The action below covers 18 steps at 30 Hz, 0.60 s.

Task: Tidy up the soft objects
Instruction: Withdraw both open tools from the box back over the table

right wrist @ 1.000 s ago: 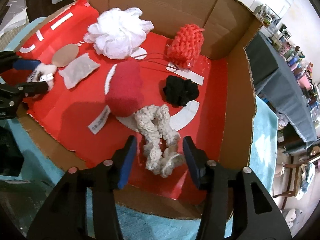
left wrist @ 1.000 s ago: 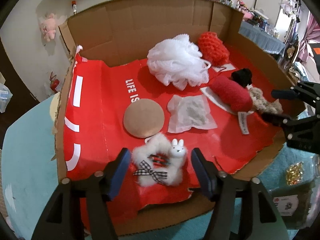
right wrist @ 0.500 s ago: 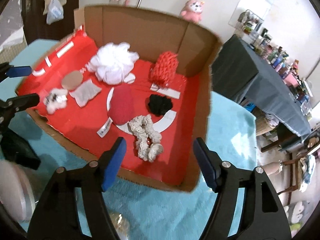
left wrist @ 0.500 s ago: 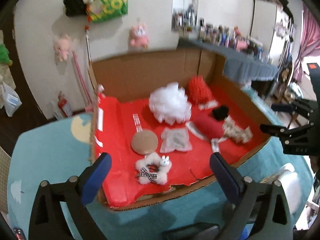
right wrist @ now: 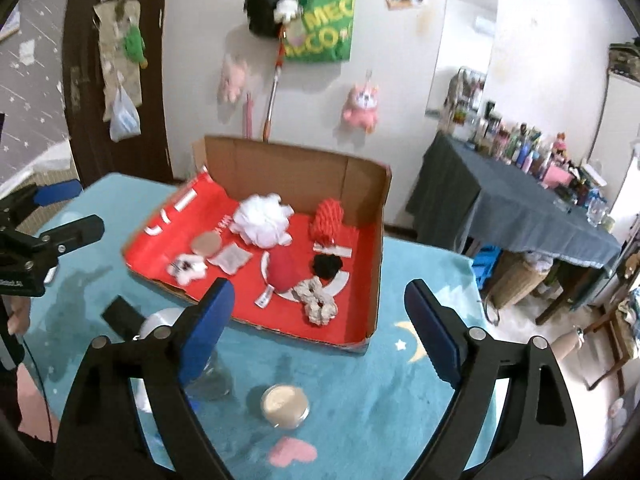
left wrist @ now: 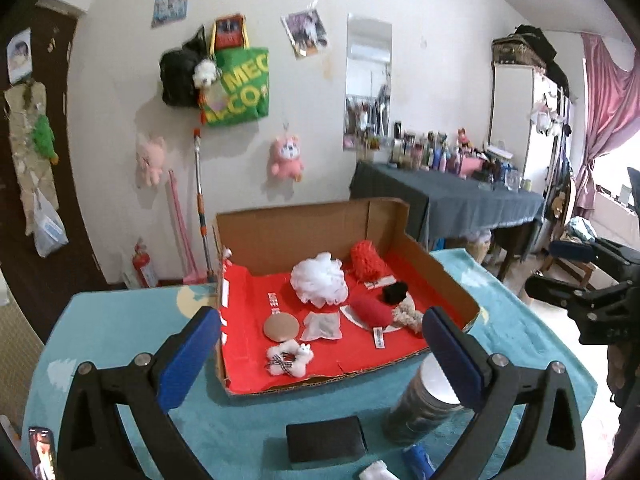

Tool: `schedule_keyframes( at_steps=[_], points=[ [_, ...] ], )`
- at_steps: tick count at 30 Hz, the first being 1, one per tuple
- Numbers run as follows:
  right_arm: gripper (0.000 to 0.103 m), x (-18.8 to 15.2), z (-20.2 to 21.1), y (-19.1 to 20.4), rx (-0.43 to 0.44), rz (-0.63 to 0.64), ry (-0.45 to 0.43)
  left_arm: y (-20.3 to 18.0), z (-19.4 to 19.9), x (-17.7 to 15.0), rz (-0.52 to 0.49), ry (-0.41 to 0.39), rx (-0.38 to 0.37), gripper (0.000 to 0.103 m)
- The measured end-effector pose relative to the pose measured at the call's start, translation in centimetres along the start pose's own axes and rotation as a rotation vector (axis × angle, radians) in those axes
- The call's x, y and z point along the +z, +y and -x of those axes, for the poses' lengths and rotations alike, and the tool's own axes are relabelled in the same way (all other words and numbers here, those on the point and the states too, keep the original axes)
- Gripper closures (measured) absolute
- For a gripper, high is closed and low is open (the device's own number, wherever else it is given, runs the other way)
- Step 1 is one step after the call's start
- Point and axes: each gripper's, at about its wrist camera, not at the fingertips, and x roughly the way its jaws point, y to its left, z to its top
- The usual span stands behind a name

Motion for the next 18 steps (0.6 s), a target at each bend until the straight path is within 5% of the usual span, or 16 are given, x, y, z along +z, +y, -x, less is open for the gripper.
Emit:
schedule_keyframes(
  at_steps=[8, 18],
  points=[
    [0.012, -3.0, 5.5, 1.8, 0.042, -0.044, -0.094, -2.4, 5.7, -2.6, 0.002, -0.128, 0.004, 0.0],
    [0.009, -8.0, 8.6, 5.2, -0.002, -0.002, -0.157, -4.4, 9.1, -6.3, 0.018, -0.165, -0.037, 0.0]
  ],
)
